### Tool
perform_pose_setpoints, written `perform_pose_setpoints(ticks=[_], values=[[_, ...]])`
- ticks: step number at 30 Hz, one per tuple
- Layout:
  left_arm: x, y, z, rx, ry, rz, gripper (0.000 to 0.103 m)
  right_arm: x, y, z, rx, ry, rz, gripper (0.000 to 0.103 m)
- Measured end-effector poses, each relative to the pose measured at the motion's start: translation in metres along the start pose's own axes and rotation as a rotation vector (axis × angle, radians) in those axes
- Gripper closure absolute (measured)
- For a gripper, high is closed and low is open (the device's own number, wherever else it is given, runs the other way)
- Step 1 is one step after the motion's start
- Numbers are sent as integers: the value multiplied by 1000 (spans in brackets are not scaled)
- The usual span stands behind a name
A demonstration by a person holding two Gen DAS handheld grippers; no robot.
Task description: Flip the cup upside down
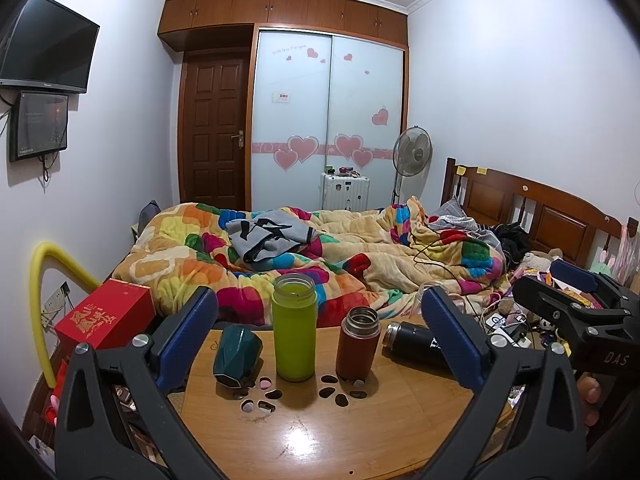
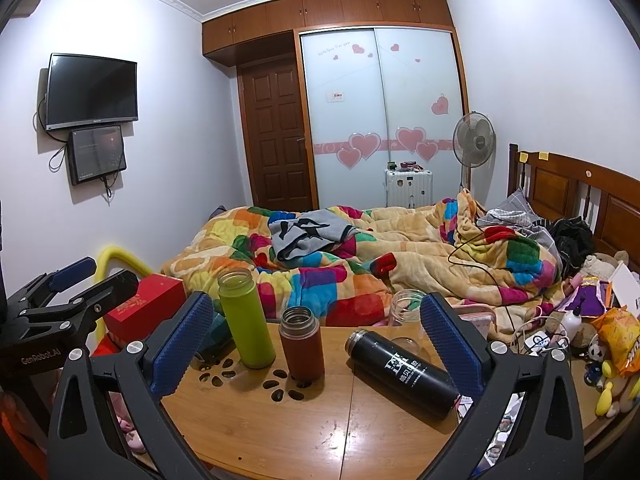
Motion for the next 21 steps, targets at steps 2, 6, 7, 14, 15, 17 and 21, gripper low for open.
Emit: perform_pose_setpoints(ticks=[2, 6, 7, 14, 15, 17, 21], values=[[0, 0, 0, 0, -1, 1, 0, 0, 0, 0, -2, -1, -1, 0], [-1, 0, 0, 2, 0, -2, 0, 0, 0, 1, -1, 0, -1, 0], [0, 0, 0, 0, 0, -2, 0, 0, 0, 1, -2, -1, -1, 0], [-1, 2, -1, 1, 0, -1, 0, 0, 0, -1, -1, -2, 0, 0], [-1, 2, -1, 1, 0, -1, 0, 1, 0, -1, -1, -2, 0, 0], [-1, 1, -1, 1, 1, -3, 0, 0, 0, -1, -1, -3, 1, 0], [-1, 1, -1, 2, 1, -3, 0, 1, -1, -3, -1, -4, 0, 0]])
Point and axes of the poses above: each gripper's, at about its wrist camera, not at the fingertips, and x roughly against the way its jaws point, z to its right, y to its underside, the point moved 4 cm from there along -x, roughly the way its jaws point, and after that the axes turned 5 degrees about z, right-handed, at the moved point
